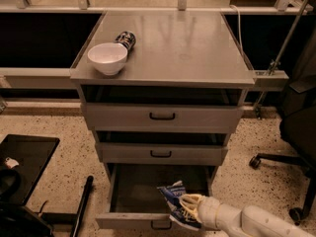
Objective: Place blue chip bag into bottom drawer
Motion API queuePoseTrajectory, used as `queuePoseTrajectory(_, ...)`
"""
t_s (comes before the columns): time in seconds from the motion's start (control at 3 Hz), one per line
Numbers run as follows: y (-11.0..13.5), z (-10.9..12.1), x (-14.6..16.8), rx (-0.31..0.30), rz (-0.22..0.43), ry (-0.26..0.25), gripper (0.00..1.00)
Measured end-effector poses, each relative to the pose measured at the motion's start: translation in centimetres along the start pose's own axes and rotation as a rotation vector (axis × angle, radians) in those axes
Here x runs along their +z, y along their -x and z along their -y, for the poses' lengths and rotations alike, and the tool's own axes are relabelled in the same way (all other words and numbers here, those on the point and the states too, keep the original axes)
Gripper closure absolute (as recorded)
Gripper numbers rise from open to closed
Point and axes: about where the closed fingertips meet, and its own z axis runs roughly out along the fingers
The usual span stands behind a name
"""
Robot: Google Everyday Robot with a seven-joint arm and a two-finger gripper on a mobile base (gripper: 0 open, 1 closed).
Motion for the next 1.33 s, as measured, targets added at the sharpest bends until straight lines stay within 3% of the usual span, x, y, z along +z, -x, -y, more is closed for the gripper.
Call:
queuePoseTrajectory(0.33,-1.4,-1.6,1.2,0.036,0.011,0.018,1.00)
queuePoseTrajectory(0.67,-1.4,-1.6,1.2,0.034,0.010,0.017,1.00)
queuePoseTrajectory(1.0,-2.8,-0.3,2.3,0.033,-0.013,-0.004,1.00)
queuePoseTrajectory(1.33,-4.4,2.5,4.8,0.008,-0.060,-0.028,1.00)
